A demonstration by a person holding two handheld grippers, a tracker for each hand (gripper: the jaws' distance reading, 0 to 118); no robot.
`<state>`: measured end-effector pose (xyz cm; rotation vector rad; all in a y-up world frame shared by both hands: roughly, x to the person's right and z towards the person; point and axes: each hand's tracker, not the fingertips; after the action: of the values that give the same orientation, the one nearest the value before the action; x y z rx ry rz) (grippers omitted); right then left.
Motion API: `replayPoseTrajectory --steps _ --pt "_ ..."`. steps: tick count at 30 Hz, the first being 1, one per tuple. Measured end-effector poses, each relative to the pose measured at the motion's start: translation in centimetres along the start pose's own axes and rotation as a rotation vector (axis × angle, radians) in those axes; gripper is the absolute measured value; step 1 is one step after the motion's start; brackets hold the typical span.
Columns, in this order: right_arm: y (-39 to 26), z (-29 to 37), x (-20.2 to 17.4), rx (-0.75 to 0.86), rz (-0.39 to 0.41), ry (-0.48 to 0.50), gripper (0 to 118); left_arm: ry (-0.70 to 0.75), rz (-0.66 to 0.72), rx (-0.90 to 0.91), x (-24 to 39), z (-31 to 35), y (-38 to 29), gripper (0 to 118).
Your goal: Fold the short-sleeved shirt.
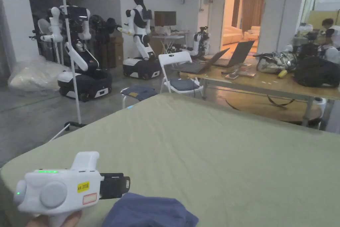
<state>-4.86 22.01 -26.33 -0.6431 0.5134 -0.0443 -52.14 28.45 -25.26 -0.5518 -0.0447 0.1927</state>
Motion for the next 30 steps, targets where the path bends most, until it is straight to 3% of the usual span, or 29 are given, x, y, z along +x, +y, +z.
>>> replayPoseTrajectory --steps 4,6,8,10,11,14,17,19,20,22,25,30 --pt "0.3 6.1 2.3 0.144 -0.076 -0.094 0 -0.157 -0.165 0.212 10.1 4.6 0.2 59" --pt "0.5 9.4 3.2 0.203 -0.066 -0.130 0 -0.261 -0.206 0.385 14.9 6.4 0.1 52" --pt "0.6 12.7 4.0 0.269 -0.026 -0.215 0 -0.287 -0.228 0.409 19.4 7.0 0.5 45" --pt "0.7 15.3 4.6 0.329 -0.021 -0.292 0 -0.357 -0.233 0.457 23.0 7.5 0.8 20" --pt "0.5 16.3 5.0 0.370 -0.038 -0.316 0 -0.396 -0.226 0.468 24.6 7.6 0.9 0" --pt "0.4 19.4 6.5 0.475 -0.132 -0.352 0 -0.517 -0.252 0.486 29.1 7.6 0.7 0" --pt "-0.9 21.8 6.2 0.555 -0.083 -0.498 0 -0.220 -0.390 0.526 32.9 8.4 -1.7 0" --pt "-2.8 23.6 5.1 0.658 -0.099 -0.480 0 -0.252 -0.364 0.474 33.3 8.6 -3.2 0" --pt "-3.3 24.3 5.0 0.653 -0.116 -0.445 0 -0.252 -0.326 0.453 33.1 8.5 -4.0 0" --pt "-3.6 24.8 4.5 0.585 -0.089 -0.484 0 -0.278 -0.261 0.409 32.2 8.5 -5.4 0" --pt "-4.0 24.0 4.1 0.489 -0.030 -0.578 0 -0.298 -0.275 0.417 31.2 8.2 -6.7 0" --pt "-4.7 22.1 4.1 0.469 -0.053 -0.582 0 -0.279 -0.358 0.407 31.8 8.5 -7.1 0"
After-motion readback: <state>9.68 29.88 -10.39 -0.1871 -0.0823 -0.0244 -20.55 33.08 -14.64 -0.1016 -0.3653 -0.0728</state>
